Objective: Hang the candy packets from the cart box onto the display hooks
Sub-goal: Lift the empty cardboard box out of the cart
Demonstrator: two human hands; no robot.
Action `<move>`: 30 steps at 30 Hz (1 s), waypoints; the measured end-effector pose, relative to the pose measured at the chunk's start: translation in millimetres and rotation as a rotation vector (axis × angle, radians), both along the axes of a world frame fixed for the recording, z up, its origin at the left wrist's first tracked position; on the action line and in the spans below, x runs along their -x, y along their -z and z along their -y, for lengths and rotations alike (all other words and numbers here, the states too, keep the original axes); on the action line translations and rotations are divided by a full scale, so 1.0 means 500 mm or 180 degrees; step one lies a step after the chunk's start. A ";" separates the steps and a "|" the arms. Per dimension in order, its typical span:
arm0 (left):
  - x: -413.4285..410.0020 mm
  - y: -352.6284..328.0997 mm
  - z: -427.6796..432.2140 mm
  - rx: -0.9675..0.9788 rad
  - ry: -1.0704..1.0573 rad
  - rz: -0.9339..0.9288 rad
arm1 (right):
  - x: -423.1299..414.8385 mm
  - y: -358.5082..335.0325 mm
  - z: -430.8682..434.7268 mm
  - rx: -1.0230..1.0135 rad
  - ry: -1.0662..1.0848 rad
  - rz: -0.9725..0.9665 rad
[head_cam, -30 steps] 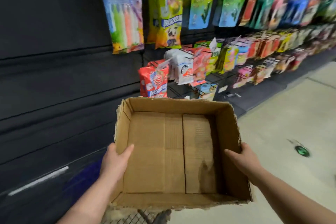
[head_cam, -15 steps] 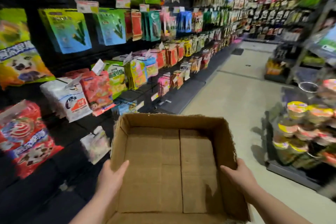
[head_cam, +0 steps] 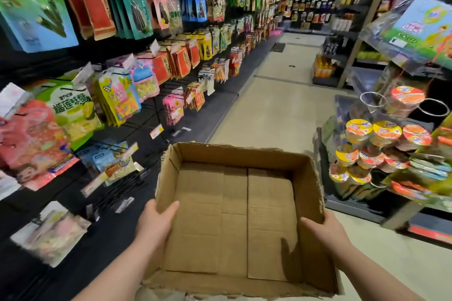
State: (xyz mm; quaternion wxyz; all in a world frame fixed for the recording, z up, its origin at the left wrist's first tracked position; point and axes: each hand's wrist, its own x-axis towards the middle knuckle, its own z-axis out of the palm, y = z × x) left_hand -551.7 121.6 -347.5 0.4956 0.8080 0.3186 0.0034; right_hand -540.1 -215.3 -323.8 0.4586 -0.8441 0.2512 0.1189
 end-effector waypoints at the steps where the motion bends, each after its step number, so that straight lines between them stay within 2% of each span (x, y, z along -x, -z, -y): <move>1: -0.036 0.006 0.001 0.0033 0.0068 -0.0028 | -0.025 0.003 0.002 0.0031 0.0056 0.0011; 12: -0.460 0.012 -0.080 0.0106 0.0772 -0.0029 | -0.337 0.026 -0.082 -0.0081 0.0650 -0.0088; 19: -0.636 0.026 -0.086 0.0187 0.1009 -0.0191 | -0.458 0.028 -0.095 0.0025 0.0850 -0.0191; 30: -0.897 0.054 -0.059 0.0110 0.0880 -0.0330 | -0.756 0.079 -0.069 -0.0060 0.0677 -0.0316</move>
